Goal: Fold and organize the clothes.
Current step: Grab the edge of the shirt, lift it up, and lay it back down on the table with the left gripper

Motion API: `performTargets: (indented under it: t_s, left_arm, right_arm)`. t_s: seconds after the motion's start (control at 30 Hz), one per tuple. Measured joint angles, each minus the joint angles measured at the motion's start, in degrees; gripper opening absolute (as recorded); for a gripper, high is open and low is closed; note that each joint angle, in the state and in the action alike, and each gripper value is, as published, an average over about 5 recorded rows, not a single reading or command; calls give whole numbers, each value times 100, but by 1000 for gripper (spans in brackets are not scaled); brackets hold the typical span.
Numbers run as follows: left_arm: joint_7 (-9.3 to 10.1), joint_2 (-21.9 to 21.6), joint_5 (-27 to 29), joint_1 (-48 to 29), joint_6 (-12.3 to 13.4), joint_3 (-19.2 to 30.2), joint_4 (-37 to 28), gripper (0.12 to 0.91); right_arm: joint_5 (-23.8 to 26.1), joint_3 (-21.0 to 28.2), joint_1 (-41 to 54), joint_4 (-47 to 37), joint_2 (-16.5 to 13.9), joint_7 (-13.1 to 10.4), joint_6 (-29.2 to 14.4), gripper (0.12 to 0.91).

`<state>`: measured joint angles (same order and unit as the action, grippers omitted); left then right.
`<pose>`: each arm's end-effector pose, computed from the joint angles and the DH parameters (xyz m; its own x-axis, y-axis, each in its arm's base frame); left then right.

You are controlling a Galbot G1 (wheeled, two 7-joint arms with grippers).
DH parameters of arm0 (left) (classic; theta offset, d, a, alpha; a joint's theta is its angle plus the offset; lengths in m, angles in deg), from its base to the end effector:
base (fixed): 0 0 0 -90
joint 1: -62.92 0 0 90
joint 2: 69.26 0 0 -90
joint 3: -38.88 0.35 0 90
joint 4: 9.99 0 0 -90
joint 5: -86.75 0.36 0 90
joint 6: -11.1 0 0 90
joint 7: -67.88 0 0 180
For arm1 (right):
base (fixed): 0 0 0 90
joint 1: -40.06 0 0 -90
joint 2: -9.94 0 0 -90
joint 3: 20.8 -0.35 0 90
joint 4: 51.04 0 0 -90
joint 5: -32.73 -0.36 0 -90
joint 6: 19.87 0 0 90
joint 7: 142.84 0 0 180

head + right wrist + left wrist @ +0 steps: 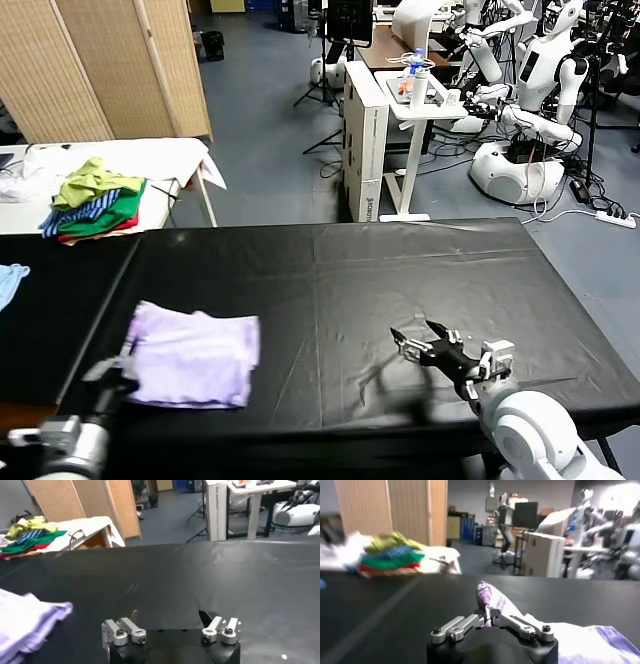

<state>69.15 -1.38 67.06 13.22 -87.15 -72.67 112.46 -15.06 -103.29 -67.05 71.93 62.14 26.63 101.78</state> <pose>0.1487 0.1624 -0.2615 -0.9755 -0.1319 0.1759 -0.0981 0.9772 0.1885 0.2432 -0.0633 -0.2276 -0.8242 -0.3341 0.4572 -0.2862 0.9425 0.1727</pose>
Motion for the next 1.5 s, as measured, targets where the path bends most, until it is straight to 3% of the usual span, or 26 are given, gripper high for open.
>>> performTargets:
  t_s: [0.2,0.37,0.57,0.8,1.07,1.17,1.4,1.5]
  left_arm:
    - [253,-615,151,258,-24,-752,231,183]
    - [583,-509,342,187,-186,-618,644,183]
    - [723,226,556,-101,-432,669,1007,183]
    - [808,1283,712,-526,-489,2374,647,183]
    - [779,2013,1459,-855,-352,3318,-99,190]
    - [675,2129,1734,-830,-324,3542,-234,286]
    - [402,2050,2001,-645,-115,3675,-27,725]
    - [368,1930,1994,-651,-27,3518,171,860]
  right_arm:
    - [55,111,17,-52,72,-4,0,907]
    - [136,157,-37,-61,90,-2,0,907]
    - [174,70,-165,30,57,-5,3,907]
    - [227,-16,-317,98,60,-5,8,907]
    - [40,129,-222,105,32,-20,68,907]
    - [-266,276,-74,122,-22,-119,163,907]
    - [-1198,893,497,77,0,-465,320,907]
    - [-1503,1316,835,-26,104,-633,359,907]
